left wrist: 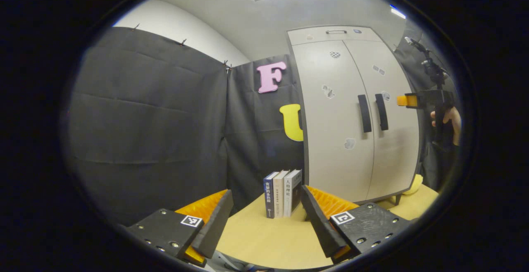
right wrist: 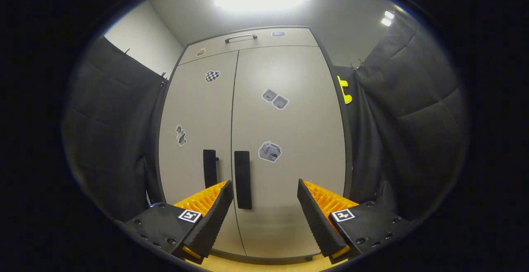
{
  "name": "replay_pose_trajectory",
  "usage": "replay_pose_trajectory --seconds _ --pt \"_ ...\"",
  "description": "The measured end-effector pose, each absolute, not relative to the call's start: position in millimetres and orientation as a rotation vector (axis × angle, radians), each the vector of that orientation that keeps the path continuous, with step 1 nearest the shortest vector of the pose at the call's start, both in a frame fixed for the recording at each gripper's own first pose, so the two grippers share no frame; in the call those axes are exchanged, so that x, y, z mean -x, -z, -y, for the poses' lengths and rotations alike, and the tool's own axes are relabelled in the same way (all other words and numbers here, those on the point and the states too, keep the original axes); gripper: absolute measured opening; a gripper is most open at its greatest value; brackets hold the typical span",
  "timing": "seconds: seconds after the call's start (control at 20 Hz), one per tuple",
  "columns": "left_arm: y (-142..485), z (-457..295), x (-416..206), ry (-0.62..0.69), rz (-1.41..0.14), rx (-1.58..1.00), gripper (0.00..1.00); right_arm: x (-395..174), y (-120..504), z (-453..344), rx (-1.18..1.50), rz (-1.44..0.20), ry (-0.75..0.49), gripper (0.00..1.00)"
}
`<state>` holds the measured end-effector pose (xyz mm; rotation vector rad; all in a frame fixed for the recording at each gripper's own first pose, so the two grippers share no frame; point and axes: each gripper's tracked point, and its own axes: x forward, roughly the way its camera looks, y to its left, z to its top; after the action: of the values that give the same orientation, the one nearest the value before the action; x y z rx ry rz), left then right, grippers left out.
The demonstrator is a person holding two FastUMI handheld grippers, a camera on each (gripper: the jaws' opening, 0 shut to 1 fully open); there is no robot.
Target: Open the right door of the double-door shoe cabinet with the right hand, and open the left door with the left hand.
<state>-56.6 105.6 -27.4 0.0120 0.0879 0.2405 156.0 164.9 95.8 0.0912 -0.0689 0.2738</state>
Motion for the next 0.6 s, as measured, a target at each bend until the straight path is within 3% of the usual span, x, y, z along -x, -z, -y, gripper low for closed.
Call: replay_pose_trajectory --seconds 0.6 --pt "33.4 -125.9 70.7 -0.302 -0.111 -0.018 0.96 -208.5 -77.6 -220.9 -0.086 -0.03 -0.308 0.98"
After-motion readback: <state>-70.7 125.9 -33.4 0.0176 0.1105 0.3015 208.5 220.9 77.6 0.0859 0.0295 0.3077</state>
